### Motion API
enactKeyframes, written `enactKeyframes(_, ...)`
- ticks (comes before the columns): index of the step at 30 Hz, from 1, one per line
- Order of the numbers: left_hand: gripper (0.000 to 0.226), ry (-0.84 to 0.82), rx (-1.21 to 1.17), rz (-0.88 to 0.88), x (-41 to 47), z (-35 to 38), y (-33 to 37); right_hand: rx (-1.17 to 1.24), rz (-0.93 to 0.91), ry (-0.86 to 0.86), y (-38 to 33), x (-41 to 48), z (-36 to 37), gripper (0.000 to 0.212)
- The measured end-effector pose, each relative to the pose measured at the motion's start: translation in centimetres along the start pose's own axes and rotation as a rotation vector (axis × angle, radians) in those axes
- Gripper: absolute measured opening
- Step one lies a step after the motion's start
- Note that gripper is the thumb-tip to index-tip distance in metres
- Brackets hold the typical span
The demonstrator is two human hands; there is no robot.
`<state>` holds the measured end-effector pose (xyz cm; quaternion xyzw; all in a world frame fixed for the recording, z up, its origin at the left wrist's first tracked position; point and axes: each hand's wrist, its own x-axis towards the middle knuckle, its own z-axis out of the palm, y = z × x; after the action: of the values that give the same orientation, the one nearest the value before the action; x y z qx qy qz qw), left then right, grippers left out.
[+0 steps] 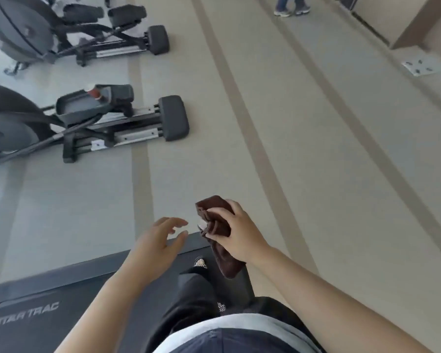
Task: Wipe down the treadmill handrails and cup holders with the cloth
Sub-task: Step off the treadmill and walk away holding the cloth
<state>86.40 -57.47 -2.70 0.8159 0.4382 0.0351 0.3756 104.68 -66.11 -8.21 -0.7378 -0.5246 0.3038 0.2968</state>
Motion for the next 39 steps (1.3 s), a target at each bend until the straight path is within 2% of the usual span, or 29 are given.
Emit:
enactKeyframes(11, 0.026, -0.385, 0.115, 0.432, 17.3, 5.0, 13.2, 0.038, 0.405, 0.455, 7.7, -1.0, -11.3, 0.051)
enactKeyframes(17, 0.027, -0.515, 0.154, 0.618, 24.7, 7.4, 19.8, 0.05, 0.516, 0.656, 10.3, -0.3, -15.6, 0.049)
enactKeyframes(22, 0.024, -0.642, 0.177, 0.745, 27.5, 10.7, 24.3, 0.073, 0.606, 0.81, 12.8, -0.8, -18.1, 0.051)
enactKeyframes(27, 0.019, -0.687, 0.19, 0.832, 30.9, 14.5, 28.8, 0.092, 0.65, 0.913, 16.9, -0.7, -21.7, 0.049)
enactKeyframes(32, 0.021, -0.679, 0.196, 0.879, 35.8, 21.2, 33.9, 0.11, 0.648, 0.947, 24.5, 0.8, -26.3, 0.047)
enactKeyframes(39, 0.023, -0.619, 0.103, 0.918, 47.9, 38.6, 40.7, 0.03, 0.597, 1.023, 43.1, 4.5, -33.4, 0.046)
